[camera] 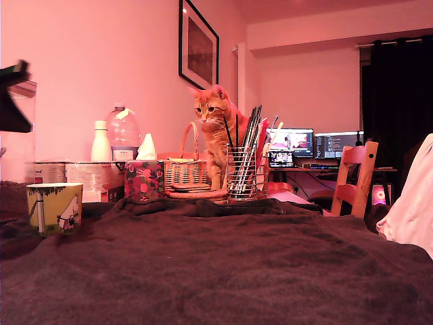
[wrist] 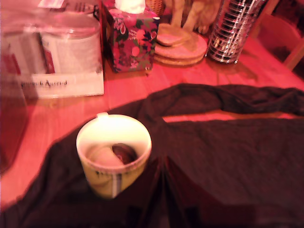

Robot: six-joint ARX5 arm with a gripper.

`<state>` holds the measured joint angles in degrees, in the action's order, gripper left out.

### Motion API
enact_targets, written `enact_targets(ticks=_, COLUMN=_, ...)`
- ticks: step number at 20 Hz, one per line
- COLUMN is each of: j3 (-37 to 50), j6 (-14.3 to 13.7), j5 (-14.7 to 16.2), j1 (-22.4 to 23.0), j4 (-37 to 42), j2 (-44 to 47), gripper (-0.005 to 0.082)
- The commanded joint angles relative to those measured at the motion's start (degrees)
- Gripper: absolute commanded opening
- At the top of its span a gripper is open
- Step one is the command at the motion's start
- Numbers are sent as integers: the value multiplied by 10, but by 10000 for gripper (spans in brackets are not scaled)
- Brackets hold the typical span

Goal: Pick up the coffee capsules on the table and drop them inside the coffee cup

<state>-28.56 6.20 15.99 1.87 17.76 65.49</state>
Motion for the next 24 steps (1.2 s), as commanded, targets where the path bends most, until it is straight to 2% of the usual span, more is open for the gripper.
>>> enact_targets(ticks=1, j3=39, j6=10, j5=-3, j1=2, j4=23, j2=-22, gripper=-19)
enact_targets(ticks=9, j3=183, j6=15, j5=-25, j1=2, j4=94, j2=-107, gripper=-19)
enact_targets(ticks=12, j3=223, j6=28, j5=-25, j1=2, j4=111, j2=-129, gripper=-19)
enact_targets(ticks=18, j3=271, j6=38, j5=-25, j1=2, j4=109, j2=-193, gripper=-19)
enact_targets(ticks=20, j3=272, j6=46, j5=-25, j1=2, j4=95, j2=-218, gripper=-19)
enact_targets(ticks=24, j3=272, j6=43, j5=-25, j1=2, j4=48, j2=-270, gripper=-19)
